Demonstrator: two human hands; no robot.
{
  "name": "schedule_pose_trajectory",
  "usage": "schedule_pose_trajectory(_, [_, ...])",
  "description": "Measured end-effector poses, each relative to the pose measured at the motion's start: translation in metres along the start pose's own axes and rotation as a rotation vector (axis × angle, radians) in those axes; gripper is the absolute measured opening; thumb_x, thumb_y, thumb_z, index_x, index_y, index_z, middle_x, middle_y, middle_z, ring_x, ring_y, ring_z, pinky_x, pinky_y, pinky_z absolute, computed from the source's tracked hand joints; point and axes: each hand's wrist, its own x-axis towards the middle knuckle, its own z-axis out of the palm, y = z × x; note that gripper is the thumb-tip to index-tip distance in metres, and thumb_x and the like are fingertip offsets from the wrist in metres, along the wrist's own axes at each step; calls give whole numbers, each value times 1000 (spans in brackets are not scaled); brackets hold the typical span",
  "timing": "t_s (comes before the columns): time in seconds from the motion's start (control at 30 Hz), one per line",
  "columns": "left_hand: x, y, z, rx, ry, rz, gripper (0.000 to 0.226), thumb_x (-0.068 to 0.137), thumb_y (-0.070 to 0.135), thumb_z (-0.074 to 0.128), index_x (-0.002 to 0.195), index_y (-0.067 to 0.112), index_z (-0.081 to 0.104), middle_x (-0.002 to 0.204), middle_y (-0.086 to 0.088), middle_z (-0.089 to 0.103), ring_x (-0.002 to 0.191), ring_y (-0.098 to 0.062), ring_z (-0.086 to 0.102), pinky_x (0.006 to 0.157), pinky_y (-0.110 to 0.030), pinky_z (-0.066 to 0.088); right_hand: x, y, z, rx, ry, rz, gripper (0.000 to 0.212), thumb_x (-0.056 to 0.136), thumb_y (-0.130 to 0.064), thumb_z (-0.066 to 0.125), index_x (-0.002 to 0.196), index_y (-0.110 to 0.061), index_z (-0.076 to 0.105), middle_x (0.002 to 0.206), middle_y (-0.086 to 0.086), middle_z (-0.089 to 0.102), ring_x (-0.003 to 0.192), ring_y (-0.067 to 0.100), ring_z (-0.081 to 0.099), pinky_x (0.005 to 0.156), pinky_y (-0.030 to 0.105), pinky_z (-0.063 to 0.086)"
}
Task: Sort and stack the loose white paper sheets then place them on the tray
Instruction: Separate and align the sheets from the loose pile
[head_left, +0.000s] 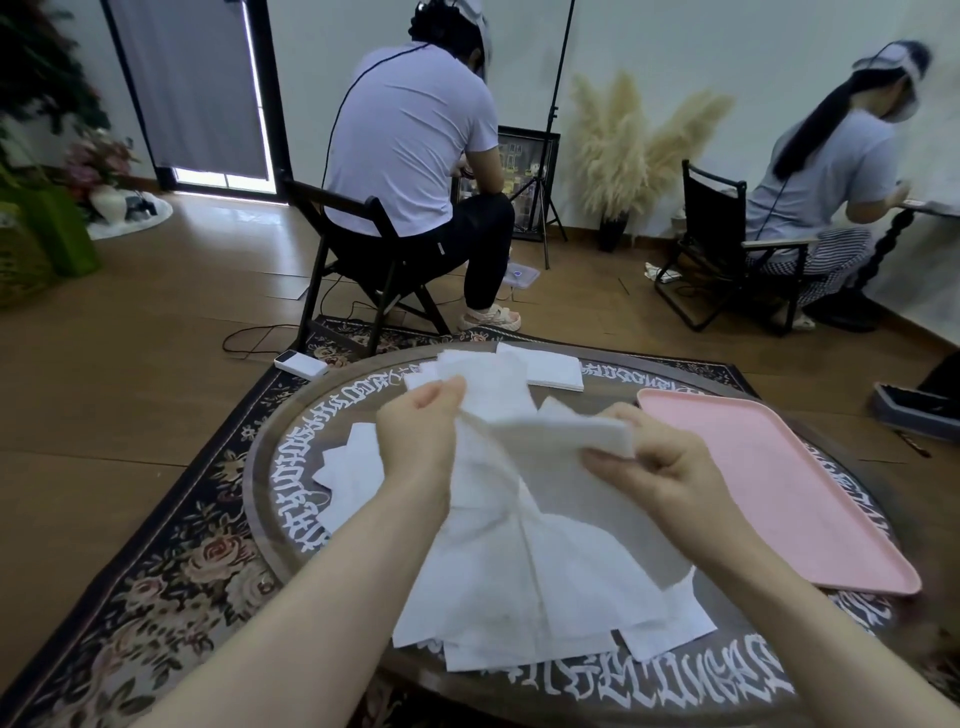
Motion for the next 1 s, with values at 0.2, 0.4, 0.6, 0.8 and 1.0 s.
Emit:
schedule_pose_trajectory(0.2, [1, -4, -1, -40, 32, -71, 16, 96, 22, 63, 80, 17, 65, 88, 0, 64, 91, -23, 57, 83, -34, 50, 12, -1, -9, 687, 231, 287, 27, 75, -17, 63, 98, -6, 73, 95, 9, 76, 84, 21, 74, 69, 31, 61])
schedule_pose_trajectory(0.4, [-18, -9, 14, -76, -260, -141, 13, 94, 23, 64, 95, 12, 72, 96, -8, 76, 87, -25, 68, 83, -42, 55, 18, 14, 6, 628, 390, 391, 28, 88, -11, 62, 114, -5, 66, 102, 4, 77, 88, 15, 74, 68, 25, 60])
schedule_pose_trajectory(0.6, [-20, -8, 14, -130, -367, -81, 18, 88, 28, 70, 92, 10, 73, 87, -5, 76, 73, -18, 69, 67, -29, 55, 15, 19, 8, 637, 401, 401, 33, 91, -13, 60, 123, -4, 63, 111, 7, 75, 96, 18, 73, 66, 23, 58])
schedule_pose_trajectory(0.8, [-17, -7, 9, -139, -317, -68, 7, 82, 12, 75, 76, 14, 77, 81, -7, 76, 65, -18, 69, 59, -27, 56, 12, 16, 3, 535, 334, 416, 47, 79, -26, 65, 121, -7, 65, 108, 3, 75, 96, 16, 72, 76, 29, 57])
schedule_pose_trajectory(1.0, [-10, -1, 4, -145, -317, -3, 25, 87, 16, 71, 64, 21, 78, 81, 0, 76, 75, -13, 69, 81, -29, 56, 15, 0, -28, 598, 417, 208, 31, 84, -23, 57, 110, -13, 69, 105, -5, 76, 98, 9, 71, 80, 28, 58])
